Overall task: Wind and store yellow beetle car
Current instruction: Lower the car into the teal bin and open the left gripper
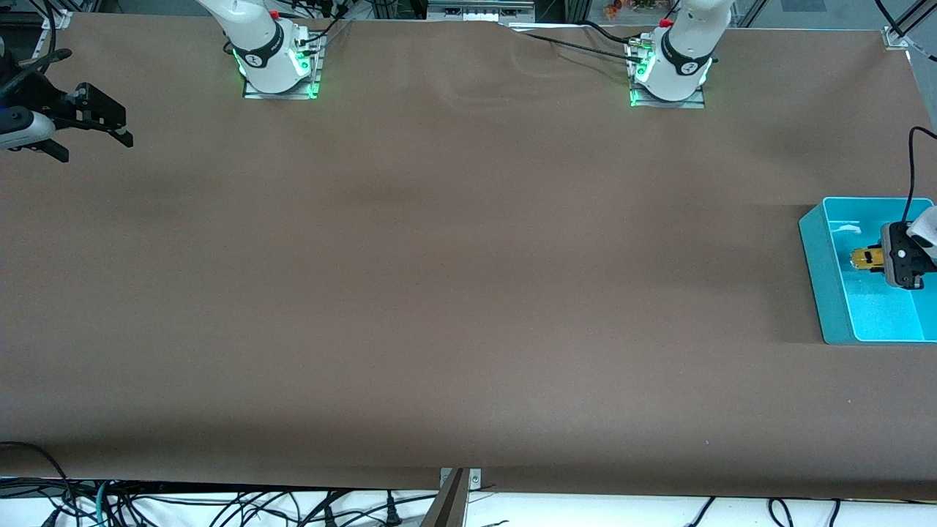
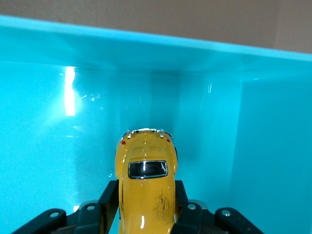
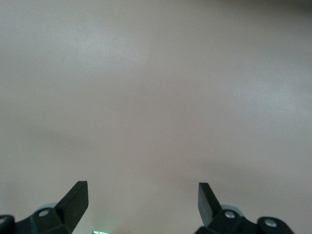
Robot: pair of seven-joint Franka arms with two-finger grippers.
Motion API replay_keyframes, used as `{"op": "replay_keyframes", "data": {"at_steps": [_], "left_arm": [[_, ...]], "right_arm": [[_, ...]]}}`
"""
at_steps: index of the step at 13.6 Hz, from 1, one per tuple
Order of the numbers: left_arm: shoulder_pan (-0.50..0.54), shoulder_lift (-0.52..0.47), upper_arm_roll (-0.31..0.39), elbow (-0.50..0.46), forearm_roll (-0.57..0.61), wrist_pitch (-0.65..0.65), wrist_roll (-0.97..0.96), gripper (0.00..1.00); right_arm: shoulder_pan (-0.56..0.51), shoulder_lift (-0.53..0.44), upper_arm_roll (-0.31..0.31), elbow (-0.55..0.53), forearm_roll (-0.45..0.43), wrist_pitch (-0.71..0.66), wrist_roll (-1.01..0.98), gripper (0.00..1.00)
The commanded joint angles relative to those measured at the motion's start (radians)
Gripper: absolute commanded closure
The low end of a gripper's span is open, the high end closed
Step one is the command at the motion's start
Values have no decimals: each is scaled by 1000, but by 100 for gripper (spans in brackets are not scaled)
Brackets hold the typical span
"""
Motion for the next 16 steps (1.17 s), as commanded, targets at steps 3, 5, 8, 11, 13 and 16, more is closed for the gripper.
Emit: {"op": "replay_keyframes", "data": {"at_steps": [3, 5, 8, 11, 13, 16], "left_arm": [[11, 34, -16, 35, 18, 18, 41, 24], [12, 29, -24, 40, 8, 18, 127, 0], [6, -9, -25, 52, -31, -11, 141, 0], [0, -93, -27, 86, -103, -114, 135, 0], [-9, -116, -64, 196, -153, -279, 126, 0], [-25, -116, -162, 359, -155, -480, 20, 0]], "right_arm": [[8, -19, -3, -16, -12, -2, 4, 0], [8, -19, -5, -16, -12, -2, 4, 0], [8, -19, -3, -16, -12, -2, 4, 0], [9, -19, -3, -15, -12, -2, 6, 0], [9, -19, -3, -15, -12, 1, 10, 0], [32, -12, -2, -13, -25, 25, 18, 0]]}}
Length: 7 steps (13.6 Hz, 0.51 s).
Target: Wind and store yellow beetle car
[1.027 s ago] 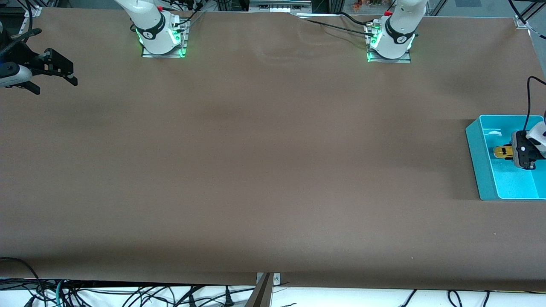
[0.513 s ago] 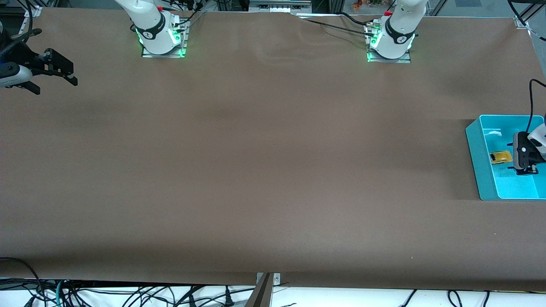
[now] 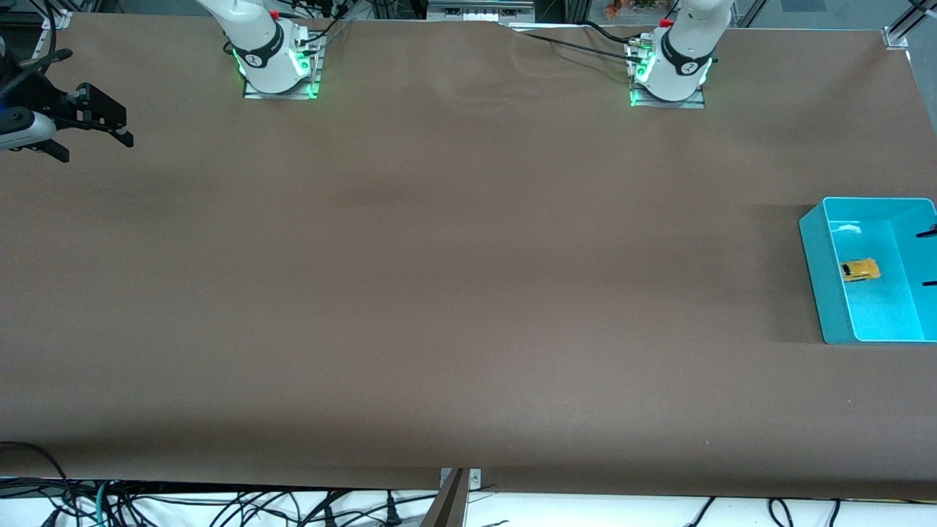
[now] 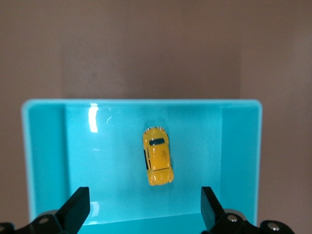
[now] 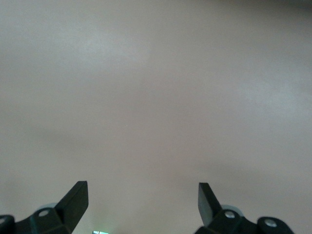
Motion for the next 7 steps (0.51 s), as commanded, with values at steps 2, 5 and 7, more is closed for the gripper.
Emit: {"op": "replay_keyframes", "data": {"at_steps": [2, 5, 7], "left_arm": [[-21, 8, -122, 145, -18, -210, -200, 0], [-22, -34, -233, 151, -18, -264, -407, 0], [-22, -37, -296, 151, -20, -302, -570, 0]], "right_arm": [[31, 19, -3, 0, -38, 41, 18, 0], [57, 62, -5, 12, -76, 96, 18, 0], [57, 66, -3, 15, -78, 96, 18, 0]]}}
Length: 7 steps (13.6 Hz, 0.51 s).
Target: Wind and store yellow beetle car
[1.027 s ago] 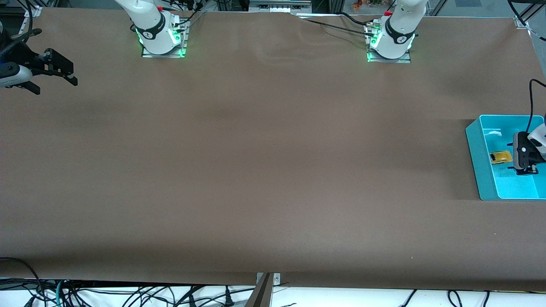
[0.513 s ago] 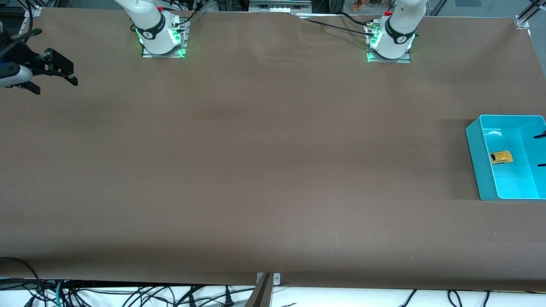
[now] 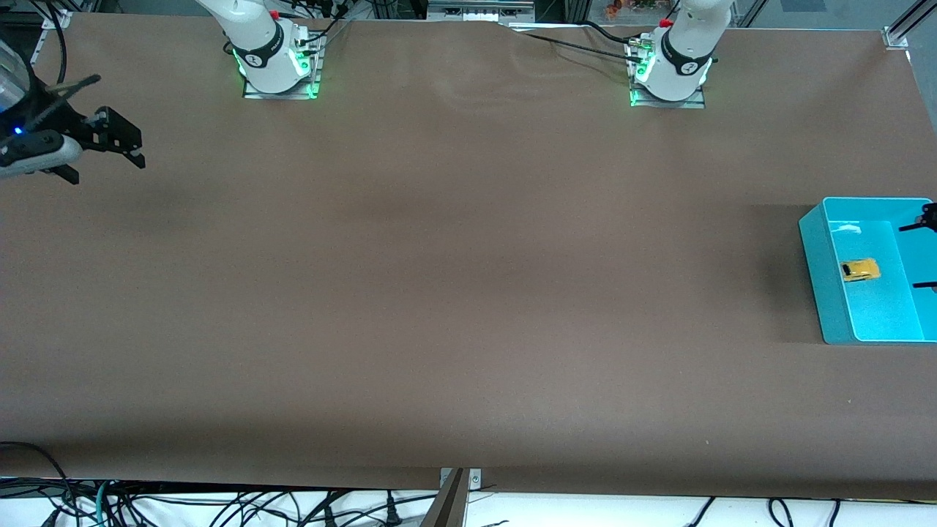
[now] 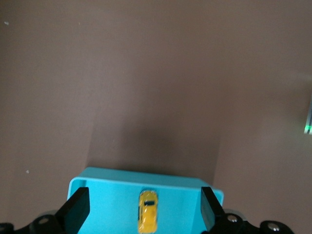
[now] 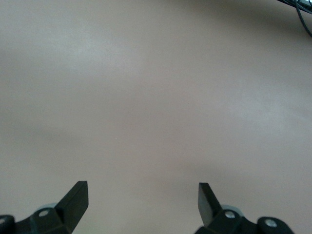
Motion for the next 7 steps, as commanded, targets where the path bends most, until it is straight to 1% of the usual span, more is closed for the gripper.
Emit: {"op": "replay_keyframes", "data": {"at_steps": [1, 2, 4, 6, 7], "left_arm": [[-4, -9, -46, 12, -29, -44, -180, 0], [-45, -31, -40, 6, -54, -44, -231, 0], [-135, -67, 22, -11, -83, -44, -363, 0], [-224, -132, 134, -63, -196, -43, -570, 0], [-290, -176, 207, -109, -230, -38, -678, 0]], "right_arm": [[15, 5, -4, 15, -19, 0, 14, 0], [16, 2, -4, 13, -17, -11, 14, 0], [16, -1, -3, 13, -14, -23, 14, 0], [16, -4, -3, 15, -10, -45, 15, 0], [16, -8, -4, 15, -5, -48, 14, 0]]}}
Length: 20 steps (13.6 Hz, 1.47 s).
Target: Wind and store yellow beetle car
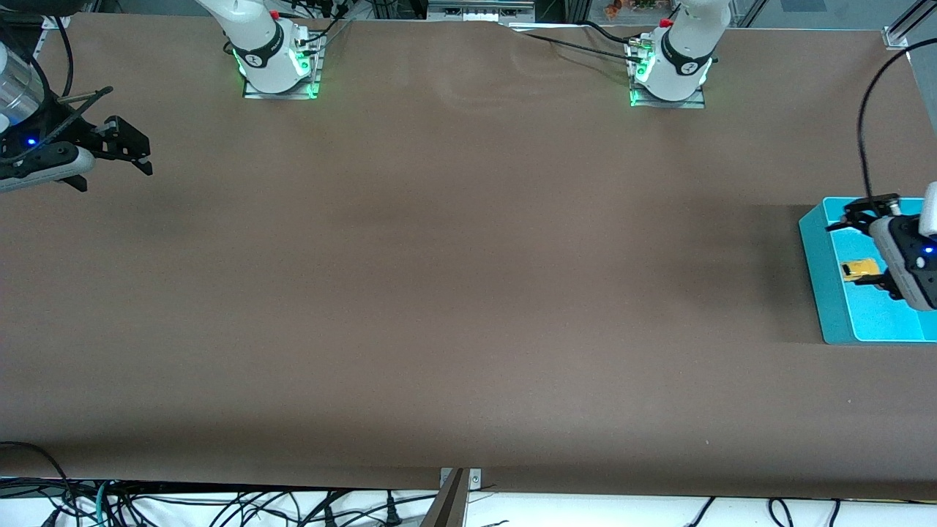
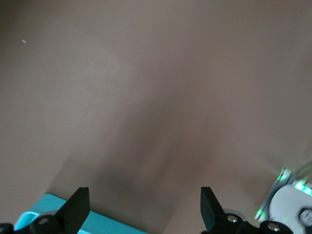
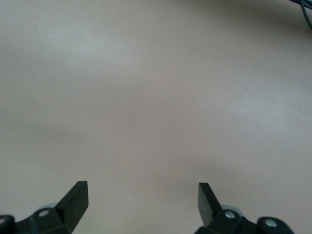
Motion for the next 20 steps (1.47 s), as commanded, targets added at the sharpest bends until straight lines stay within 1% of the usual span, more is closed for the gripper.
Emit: {"op": "replay_keyframes", "data": {"at_steps": [1, 3, 4, 6, 7, 8, 9, 11, 13, 15, 17, 19, 20], "left_arm": [[-147, -155, 178, -139, -89, 7, -247, 0], [-230, -244, 229, -247, -94, 42, -435, 0], [-264, -274, 252, -279, -100, 48, -530, 0], [-394, -335, 366, -349, -109, 76, -667, 0], [-431, -387, 402, -430, -112, 143, -688, 0], [-437, -442, 404, -515, -109, 227, -689, 0], [-440, -490, 404, -588, -112, 275, -692, 0], [-452, -528, 404, -647, -114, 279, -758, 0], [-501, -536, 419, -641, -108, 279, -792, 0], [-525, -530, 480, -635, -112, 277, -769, 0], [-526, -527, 490, -602, -108, 277, -787, 0], [-517, -496, 491, -566, -103, 321, -801, 0], [-517, -496, 490, -562, -103, 322, -829, 0]], "right_arm": [[10, -14, -5, 11, -3, -30, 12, 0], [10, -22, -5, 11, 0, -35, 13, 0], [10, -23, -5, 12, 0, -35, 12, 0], [10, -30, -9, 12, 2, -48, 10, 0], [10, -30, -11, 12, 2, -62, 15, 0], [10, -31, -6, 12, 2, -64, 16, 0], [10, -33, -6, 12, 0, -64, 10, 0], [10, -36, -5, 12, 0, -65, 4, 0], [10, -37, -6, 11, 0, -73, 1, 0], [10, -37, -6, 12, 0, -81, 2, 0], [10, -42, -6, 12, 0, -81, 5, 0], [10, -40, -11, 14, 2, -81, 2, 0], [10, -42, -8, 14, 2, -81, 2, 0]]}}
